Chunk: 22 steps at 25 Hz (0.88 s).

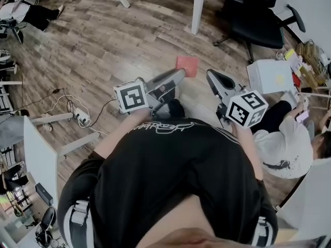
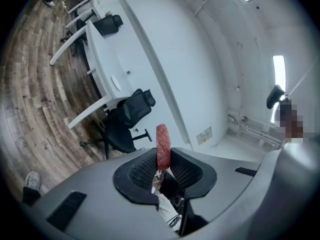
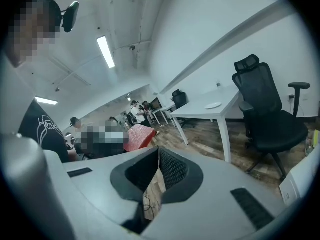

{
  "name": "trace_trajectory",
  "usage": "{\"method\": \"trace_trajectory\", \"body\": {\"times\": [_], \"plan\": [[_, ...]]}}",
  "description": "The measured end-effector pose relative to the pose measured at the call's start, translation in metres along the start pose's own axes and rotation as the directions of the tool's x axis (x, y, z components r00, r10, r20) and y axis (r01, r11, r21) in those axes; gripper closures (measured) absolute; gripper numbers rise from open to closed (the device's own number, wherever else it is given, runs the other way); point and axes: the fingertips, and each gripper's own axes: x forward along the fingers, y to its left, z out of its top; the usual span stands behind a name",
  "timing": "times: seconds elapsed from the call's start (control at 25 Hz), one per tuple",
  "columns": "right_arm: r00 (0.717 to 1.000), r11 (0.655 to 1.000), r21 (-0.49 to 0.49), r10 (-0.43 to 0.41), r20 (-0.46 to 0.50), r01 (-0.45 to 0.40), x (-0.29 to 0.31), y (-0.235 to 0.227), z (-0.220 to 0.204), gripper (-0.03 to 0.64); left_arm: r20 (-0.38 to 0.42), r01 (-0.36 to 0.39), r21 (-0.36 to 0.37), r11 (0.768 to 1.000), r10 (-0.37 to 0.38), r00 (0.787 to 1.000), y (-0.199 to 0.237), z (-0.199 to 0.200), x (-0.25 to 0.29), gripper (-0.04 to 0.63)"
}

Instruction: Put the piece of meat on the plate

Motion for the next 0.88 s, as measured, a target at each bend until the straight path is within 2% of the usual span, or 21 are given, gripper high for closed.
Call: {"method": "trace_trajectory", "body": {"times": [0.36, 0.76, 0.88], "plan": [[0.999, 0.998, 0.047, -0.037, 0.009, 0.036, 0.067, -0.056, 0.048, 0.604, -0.03, 0.01, -0.041, 0.999, -0.011, 0.999, 0.038, 0.081, 0.044, 0.511], [0.996, 0.995, 0.051, -0.083, -0.015, 0.084, 0.135, -0.087, 0.088, 0.605, -0.055, 0.059, 0.001, 0.998, -0.058, 0.997, 0.074, 0.165, 0.067, 0.511], [0.995, 0.994, 0.042, -0.099, -0.015, 0.1, 0.152, -0.091, 0.098, 0.604, -0.053, 0.071, -0.028, 0.997, -0.072, 0.996, 0.084, 0.182, 0.069, 0.511]]}}
